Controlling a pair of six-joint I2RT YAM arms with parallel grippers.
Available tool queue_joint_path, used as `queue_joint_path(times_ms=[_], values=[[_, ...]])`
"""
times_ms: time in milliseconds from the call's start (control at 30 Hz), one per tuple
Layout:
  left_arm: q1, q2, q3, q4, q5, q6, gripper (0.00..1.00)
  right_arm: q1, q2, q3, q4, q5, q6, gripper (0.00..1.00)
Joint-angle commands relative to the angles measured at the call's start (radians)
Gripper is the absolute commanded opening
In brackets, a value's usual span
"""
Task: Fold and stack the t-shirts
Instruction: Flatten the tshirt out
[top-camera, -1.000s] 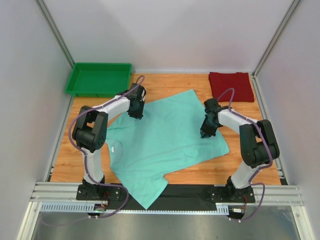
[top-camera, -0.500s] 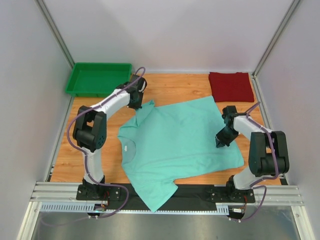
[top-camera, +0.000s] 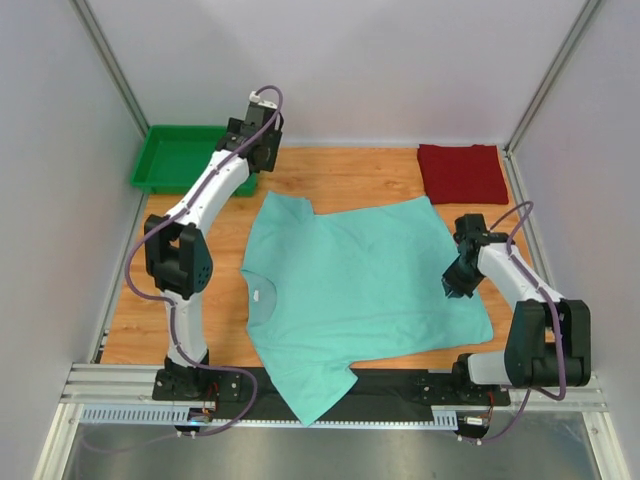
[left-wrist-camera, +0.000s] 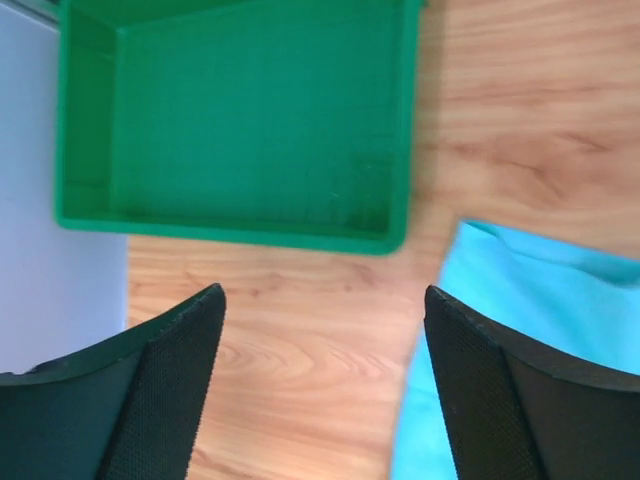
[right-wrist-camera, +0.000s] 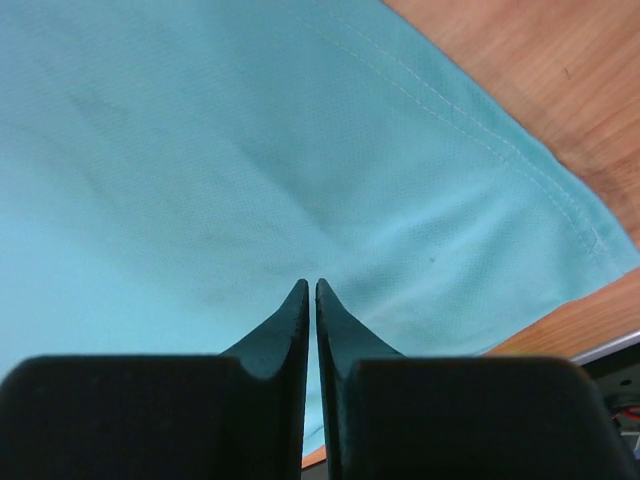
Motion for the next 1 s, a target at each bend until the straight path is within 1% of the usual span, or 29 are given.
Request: queue_joint_path(times_ms=[0, 33, 67, 100, 133, 167, 200, 233, 267, 300, 367, 500, 533, 567, 633, 667, 733, 767, 833, 967], values=[[-0.044, -0.164, -0.064, -0.174, 0.135, -0.101, 0.85, -0.001, -0.032, 0.063, 0.049, -0.012, -0.151, 0.08], [-0.044, -0.201, -0.123, -0.181, 0.315, -0.134, 0.82, 0.0, -0.031, 0.071, 0.06, -0.022, -0.179, 0.09], [-0.044, -0.274, -0.192, -0.175, 0.41, -0.193, 0.8, -0.001, -0.031, 0.092, 0.08, -0.062, -0.228, 0.13], [-0.049, -0.31, -0.335, -0.163, 0.487, -0.227, 0.77, -0.001, -0.028, 0.1, 0.09, -0.087, -0.253, 0.15], [-0.052, -0.344, -0.409, -0.146, 0.609, -0.269, 0.75, 0.003, -0.028, 0.111, 0.097, -0.104, -0.264, 0.2], [-0.056, -0.405, -0.485, -0.121, 0.659, -0.304, 0.72, 0.003, -0.025, 0.118, 0.104, -0.133, -0.285, 0.26], [-0.063, -0.433, -0.626, -0.066, 0.688, -0.38, 0.71, 0.005, -0.019, 0.131, 0.127, -0.175, -0.299, 0.29], [-0.078, -0.483, -0.689, -0.035, 0.726, -0.41, 0.71, 0.006, -0.008, 0.134, 0.143, -0.23, -0.31, 0.3], [-0.082, -0.499, -0.741, -0.011, 0.737, -0.438, 0.7, 0.009, 0.001, 0.137, 0.167, -0.249, -0.317, 0.34], [-0.086, -0.513, -0.814, 0.024, 0.742, -0.47, 0.7, 0.017, 0.01, 0.152, 0.178, -0.266, -0.328, 0.36], [-0.087, -0.525, -0.87, 0.063, 0.75, -0.54, 0.7, 0.034, 0.059, 0.18, 0.19, -0.294, -0.35, 0.38], [-0.086, -0.458, -0.875, -0.012, 0.649, -0.642, 0.74, 0.088, 0.179, 0.259, 0.21, -0.317, -0.385, 0.41], [-0.081, -0.424, -0.879, -0.012, 0.647, -0.665, 0.75, 0.098, 0.207, 0.291, 0.212, -0.328, -0.389, 0.41], [-0.063, -0.404, -0.881, -0.021, 0.644, -0.674, 0.75, 0.106, 0.268, 0.31, 0.203, -0.325, -0.394, 0.41], [-0.035, -0.355, -0.887, -0.024, 0.653, -0.68, 0.75, 0.138, 0.323, 0.371, 0.183, -0.328, -0.406, 0.41], [-0.003, -0.34, -0.893, -0.012, 0.655, -0.668, 0.76, 0.149, 0.366, 0.387, 0.181, -0.332, -0.408, 0.41], [0.031, -0.288, -0.884, -0.021, 0.635, -0.647, 0.76, 0.183, 0.4, 0.408, 0.181, -0.337, -0.411, 0.41], [0.063, -0.271, -0.864, -0.033, 0.63, -0.621, 0.76, 0.195, 0.412, 0.427, 0.184, -0.341, -0.409, 0.41], [0.091, -0.232, -0.84, -0.04, 0.627, -0.596, 0.75, 0.22, 0.461, 0.44, 0.187, -0.367, -0.402, 0.4], [0.117, -0.174, -0.714, -0.063, 0.596, -0.522, 0.75, 0.256, 0.54, 0.488, 0.201, -0.389, -0.379, 0.4]])
